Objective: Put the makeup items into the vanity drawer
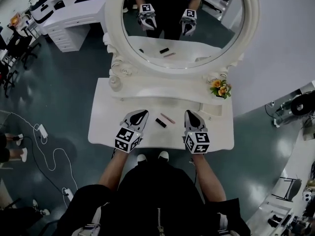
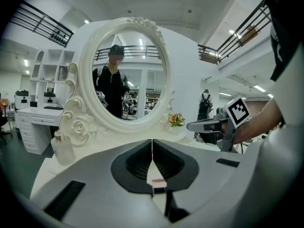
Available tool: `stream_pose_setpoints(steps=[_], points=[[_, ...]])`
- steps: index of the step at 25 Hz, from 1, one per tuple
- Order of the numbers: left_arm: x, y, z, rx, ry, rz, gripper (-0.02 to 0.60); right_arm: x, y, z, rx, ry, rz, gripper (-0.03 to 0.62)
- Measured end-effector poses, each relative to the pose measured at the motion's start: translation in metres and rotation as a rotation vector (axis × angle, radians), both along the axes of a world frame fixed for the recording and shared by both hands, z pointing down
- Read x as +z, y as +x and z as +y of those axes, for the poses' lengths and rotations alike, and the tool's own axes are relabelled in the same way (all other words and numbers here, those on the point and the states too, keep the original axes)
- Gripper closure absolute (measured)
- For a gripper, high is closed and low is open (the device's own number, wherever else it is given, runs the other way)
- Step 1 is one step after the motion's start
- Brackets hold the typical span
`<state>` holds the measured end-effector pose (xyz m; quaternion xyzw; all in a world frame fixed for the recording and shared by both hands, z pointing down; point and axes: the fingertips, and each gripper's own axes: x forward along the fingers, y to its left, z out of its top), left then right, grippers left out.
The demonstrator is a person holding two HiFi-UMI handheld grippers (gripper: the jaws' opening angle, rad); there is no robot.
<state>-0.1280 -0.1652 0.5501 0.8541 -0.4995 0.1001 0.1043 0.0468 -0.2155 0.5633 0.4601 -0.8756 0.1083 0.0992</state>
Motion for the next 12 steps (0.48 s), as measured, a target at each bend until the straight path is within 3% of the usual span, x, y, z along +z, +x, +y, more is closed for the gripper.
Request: stream_pose_setpoints(steps=[3,6,9,12], points=[[0.012,-0.004,0.007,-0.016,-0.029,0.000,0.560,0.020,-0.005,0.006,-0.019,-0.033,0.012,0.589],[0.018,-0.008,0.010,-0.035,-0.041,0.004,0.560,0.036,-0.012,0.007,-0.056,-0.058,0.040,0.540],[0.019,-0.013,0.014,-0.055,-0.045,0.006,0.560,0.056,-0.022,0.008,-0.127,-0.083,0.122,0.472],[0.020,-0.021,0.019,-0.084,-0.050,0.002,0.560,0.086,-0.033,0.010,-0.217,-0.123,0.237,0.452]])
